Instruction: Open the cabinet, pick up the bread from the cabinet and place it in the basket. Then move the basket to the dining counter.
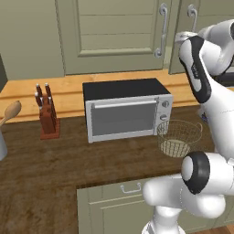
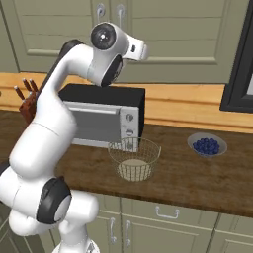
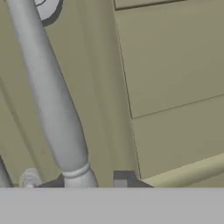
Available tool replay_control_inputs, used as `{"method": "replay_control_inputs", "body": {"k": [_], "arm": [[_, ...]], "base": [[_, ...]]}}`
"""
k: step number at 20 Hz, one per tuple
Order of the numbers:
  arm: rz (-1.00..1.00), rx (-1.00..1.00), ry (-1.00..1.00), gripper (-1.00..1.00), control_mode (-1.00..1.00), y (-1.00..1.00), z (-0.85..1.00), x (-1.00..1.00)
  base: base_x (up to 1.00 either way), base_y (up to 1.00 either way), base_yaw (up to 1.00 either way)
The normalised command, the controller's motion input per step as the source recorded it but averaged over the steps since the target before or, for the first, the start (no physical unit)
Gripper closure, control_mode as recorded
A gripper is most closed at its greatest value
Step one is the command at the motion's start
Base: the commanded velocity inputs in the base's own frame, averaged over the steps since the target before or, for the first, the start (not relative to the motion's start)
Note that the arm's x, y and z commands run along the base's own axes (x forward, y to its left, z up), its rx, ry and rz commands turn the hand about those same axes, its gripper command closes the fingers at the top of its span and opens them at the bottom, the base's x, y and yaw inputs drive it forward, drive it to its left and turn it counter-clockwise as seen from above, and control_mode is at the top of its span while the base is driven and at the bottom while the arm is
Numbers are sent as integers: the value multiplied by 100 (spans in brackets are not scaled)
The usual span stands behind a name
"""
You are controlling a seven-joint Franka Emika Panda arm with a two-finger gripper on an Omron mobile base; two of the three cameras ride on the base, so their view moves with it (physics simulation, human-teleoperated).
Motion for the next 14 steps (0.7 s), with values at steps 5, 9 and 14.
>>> {"method": "replay_control_inputs", "body": {"k": [5, 9, 14], "arm": [[-2, 5, 0, 100, -100, -47, 22, -100], [0, 2, 0, 100, -100, -40, 5, -99], [6, 0, 0, -100, -100, -7, 0, -86]], "base": [[0, 0, 0], [0, 0, 0], [0, 0, 0]]}}
